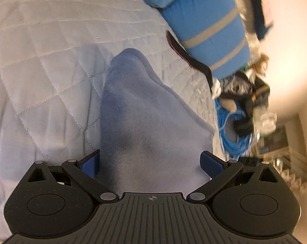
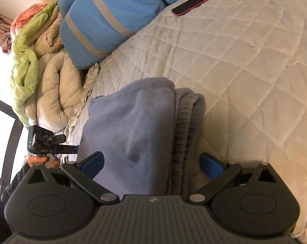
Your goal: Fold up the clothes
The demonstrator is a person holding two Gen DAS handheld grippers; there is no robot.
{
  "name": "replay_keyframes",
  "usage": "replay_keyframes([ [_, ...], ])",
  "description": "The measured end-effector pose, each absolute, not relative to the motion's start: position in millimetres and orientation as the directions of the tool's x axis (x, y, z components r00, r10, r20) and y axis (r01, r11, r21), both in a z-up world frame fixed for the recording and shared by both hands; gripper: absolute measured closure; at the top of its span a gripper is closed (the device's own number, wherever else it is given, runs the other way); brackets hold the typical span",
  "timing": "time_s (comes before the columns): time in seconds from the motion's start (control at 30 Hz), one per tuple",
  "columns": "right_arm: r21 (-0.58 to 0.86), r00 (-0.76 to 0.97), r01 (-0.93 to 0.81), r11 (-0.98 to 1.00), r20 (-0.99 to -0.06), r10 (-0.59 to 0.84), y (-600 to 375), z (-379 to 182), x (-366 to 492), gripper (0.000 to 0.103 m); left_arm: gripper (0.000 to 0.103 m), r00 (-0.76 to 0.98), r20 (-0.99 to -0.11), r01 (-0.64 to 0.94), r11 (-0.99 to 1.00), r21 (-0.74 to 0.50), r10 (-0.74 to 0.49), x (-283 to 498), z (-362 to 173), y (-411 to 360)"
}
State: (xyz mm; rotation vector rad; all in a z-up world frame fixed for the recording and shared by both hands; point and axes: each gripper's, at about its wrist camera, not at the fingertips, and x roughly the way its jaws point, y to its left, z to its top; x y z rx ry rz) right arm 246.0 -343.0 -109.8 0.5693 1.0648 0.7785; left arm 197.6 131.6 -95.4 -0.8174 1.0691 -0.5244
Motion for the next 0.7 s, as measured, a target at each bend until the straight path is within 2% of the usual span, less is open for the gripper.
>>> replay_keyframes([
  [0.1, 0.777, 0.275, -0.26, 0.574, -0.51, 0.815, -345.7, -112.9, 247.6, 0.001, 0.002, 0.412, -0.565, -0.016, 0.615, -0.788, -0.714, 194.0, -94.3, 127.0],
  [0.13, 0.789, 0.274, -0.255, 0.559, -0.496, 0.824, -346.1, -113.8, 247.8, 0.002, 0.005, 0.415, -0.573, -0.017, 0.624, -0.781, -0.706, 192.9, -93.5, 125.5],
  [0.2, 0.796, 0.274, -0.252, 0.551, -0.487, 0.829, -344.1, -113.7, 246.4, 0.007, 0.019, 0.417, -0.592, -0.028, 0.641, -0.767, -0.69, 191.8, -92.0, 123.6],
  [0.27, 0.778, 0.281, -0.262, 0.571, -0.504, 0.817, -341.9, -110.7, 244.2, 0.011, 0.044, 0.412, -0.623, -0.04, 0.67, -0.742, -0.665, 191.0, -90.5, 123.8],
  [0.3, 0.767, 0.287, -0.266, 0.584, -0.516, 0.807, -341.6, -108.9, 243.2, 0.021, 0.052, 0.411, -0.647, -0.05, 0.693, -0.719, -0.642, 189.7, -89.8, 125.0],
  [0.33, 0.754, 0.296, -0.262, 0.602, -0.531, 0.794, -342.9, -107.2, 242.6, 0.045, 0.069, 0.41, -0.669, -0.064, 0.712, -0.7, -0.621, 188.7, -89.4, 126.4],
  [0.37, 0.748, 0.301, -0.256, 0.612, -0.54, 0.786, -345.6, -106.5, 242.2, 0.069, 0.077, 0.41, -0.682, -0.078, 0.721, -0.688, -0.606, 187.9, -89.2, 128.4],
  [0.4, 0.75, 0.302, -0.251, 0.611, -0.539, 0.786, -348.9, -106.7, 241.8, 0.077, 0.082, 0.411, -0.68, -0.085, 0.717, -0.692, -0.608, 186.6, -89.1, 130.5],
  [0.5, 0.75, 0.308, -0.251, 0.612, -0.538, 0.785, -354.4, -105.4, 239.3, 0.081, 0.086, 0.416, -0.659, -0.07, 0.701, -0.71, -0.626, 184.2, -82.4, 133.2],
  [0.7, 0.735, 0.325, -0.263, 0.625, -0.542, 0.775, -352.2, -85.3, 236.9, 0.082, 0.088, 0.413, -0.648, -0.035, 0.7, -0.714, -0.64, 183.9, -54.6, 132.9],
])
